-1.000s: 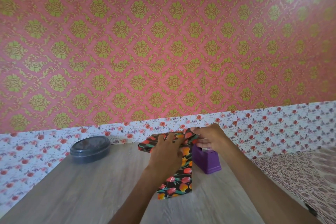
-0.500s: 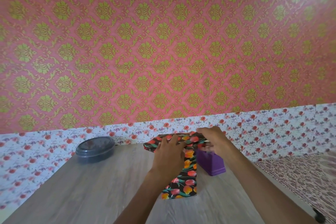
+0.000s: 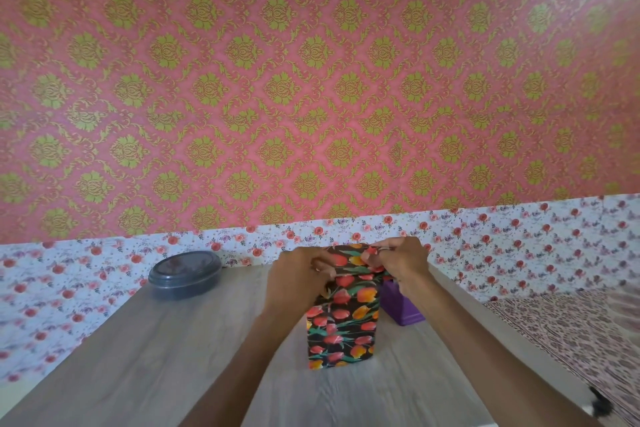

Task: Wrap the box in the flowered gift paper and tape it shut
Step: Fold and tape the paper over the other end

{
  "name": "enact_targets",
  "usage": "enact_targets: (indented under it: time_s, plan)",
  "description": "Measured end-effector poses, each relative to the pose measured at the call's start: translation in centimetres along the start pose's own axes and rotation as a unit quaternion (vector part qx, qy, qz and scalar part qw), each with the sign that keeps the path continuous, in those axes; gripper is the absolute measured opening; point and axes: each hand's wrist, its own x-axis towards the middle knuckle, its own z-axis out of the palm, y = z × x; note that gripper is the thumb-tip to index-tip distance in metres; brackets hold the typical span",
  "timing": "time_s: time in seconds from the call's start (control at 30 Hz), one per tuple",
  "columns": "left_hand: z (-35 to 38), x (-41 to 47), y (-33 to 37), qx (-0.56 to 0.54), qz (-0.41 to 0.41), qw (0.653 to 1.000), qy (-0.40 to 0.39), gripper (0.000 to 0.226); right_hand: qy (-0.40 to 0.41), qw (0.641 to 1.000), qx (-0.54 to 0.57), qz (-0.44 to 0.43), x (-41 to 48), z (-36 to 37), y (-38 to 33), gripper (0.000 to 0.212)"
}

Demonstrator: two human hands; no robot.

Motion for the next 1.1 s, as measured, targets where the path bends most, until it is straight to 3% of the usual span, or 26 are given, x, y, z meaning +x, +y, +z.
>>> enact_targets:
  time_s: [0.07, 0.13, 0.2, 0.27, 0.33, 0.43, 0.53, 0.67, 0.87, 1.0, 1.1]
  plan:
    - [-0.5, 0.1, -0.4, -0.059, -0.018, 0.996, 0.061, 0.014, 0.022, 0.999, 0.011, -0.03, -0.5, 0.2, 0.5, 0.029]
    - [-0.6, 0.5, -1.1, -0.007, -0.048, 0.993, 0.104, 0.032, 0.039, 0.998, 0.024, -0.046, -0.7, 0.5, 0.8, 0.029]
    - [-0.5, 0.7, -2.1, 0.054, -0.13, 0.989, 0.046, 0.062, 0.051, 0.996, 0.044, -0.054, -1.0, 0.6, 1.0, 0.029]
    - [-1.0, 0.5, -2.2, -0.126, -0.245, 0.958, -0.077, 0.066, 0.063, 0.994, 0.056, -0.064, -1.2, 0.8, 1.3, 0.039]
    - [-1.5, 0.1, -2.3, -0.283, -0.29, 0.902, -0.145, 0.05, 0.065, 0.993, 0.071, -0.074, -1.3, 0.8, 1.7, 0.043]
    - [-1.4, 0.2, -2.7, -0.32, -0.232, 0.911, -0.115, 0.038, 0.059, 0.988, 0.089, -0.112, -0.9, 0.6, 1.7, 0.034]
    - [-1.6, 1.5, -2.7, -0.312, -0.16, 0.936, -0.028, 0.046, 0.063, 0.98, 0.1, -0.163, -0.1, 0.5, 0.9, 0.026]
    - [-1.0, 3.0, -3.0, -0.254, -0.136, 0.957, 0.005, 0.066, 0.02, 0.979, 0.066, -0.194, 0.8, 0.8, 1.2, 0.042]
    - [3.1, 1.3, -5.1, -0.22, -0.138, 0.965, 0.041, 0.077, -0.011, 0.973, -0.009, -0.23, 0.7, 1.3, 5.7, 0.068]
    - [5.4, 0.3, -6.4, -0.195, -0.157, 0.967, 0.036, 0.081, -0.017, 0.965, -0.04, -0.258, 1.5, 1.8, 8.6, 0.074]
    - [5.7, 0.4, -6.0, -0.083, -0.124, 0.989, -0.002, 0.103, -0.007, 0.963, -0.039, -0.267, 1.9, 1.7, 9.6, 0.075]
